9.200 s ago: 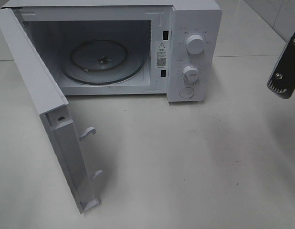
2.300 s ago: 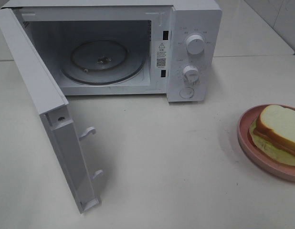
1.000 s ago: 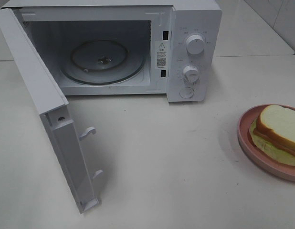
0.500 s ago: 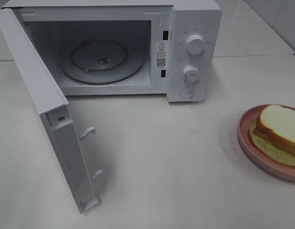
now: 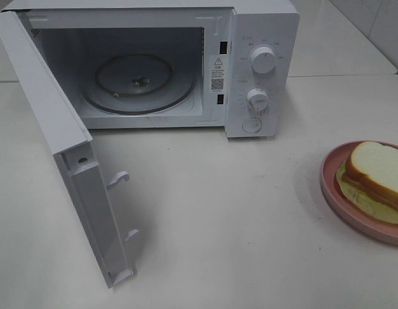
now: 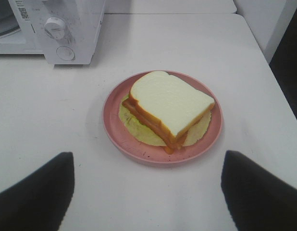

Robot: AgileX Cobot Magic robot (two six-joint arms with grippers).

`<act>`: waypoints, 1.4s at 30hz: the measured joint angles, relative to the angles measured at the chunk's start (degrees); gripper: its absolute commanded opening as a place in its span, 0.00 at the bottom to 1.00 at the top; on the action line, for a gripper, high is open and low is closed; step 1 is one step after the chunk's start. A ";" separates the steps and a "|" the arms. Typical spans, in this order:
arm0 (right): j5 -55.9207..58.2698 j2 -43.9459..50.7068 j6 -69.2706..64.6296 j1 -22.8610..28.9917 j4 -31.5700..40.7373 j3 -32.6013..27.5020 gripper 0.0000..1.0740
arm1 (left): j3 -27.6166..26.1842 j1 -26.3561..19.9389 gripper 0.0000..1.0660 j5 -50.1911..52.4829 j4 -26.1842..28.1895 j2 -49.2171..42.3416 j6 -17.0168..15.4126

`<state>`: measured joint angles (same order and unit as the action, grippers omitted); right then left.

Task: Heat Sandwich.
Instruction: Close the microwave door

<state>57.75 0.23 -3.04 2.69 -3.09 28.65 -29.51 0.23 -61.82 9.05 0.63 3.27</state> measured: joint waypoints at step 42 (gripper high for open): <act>0.00 0.00 0.00 0.00 0.00 0.00 0.71 | 12.32 0.00 0.00 62.80 1.78 44.40 4.47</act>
<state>57.75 0.23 -3.04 2.69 -3.09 28.65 -17.19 0.23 0.97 10.83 45.03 7.73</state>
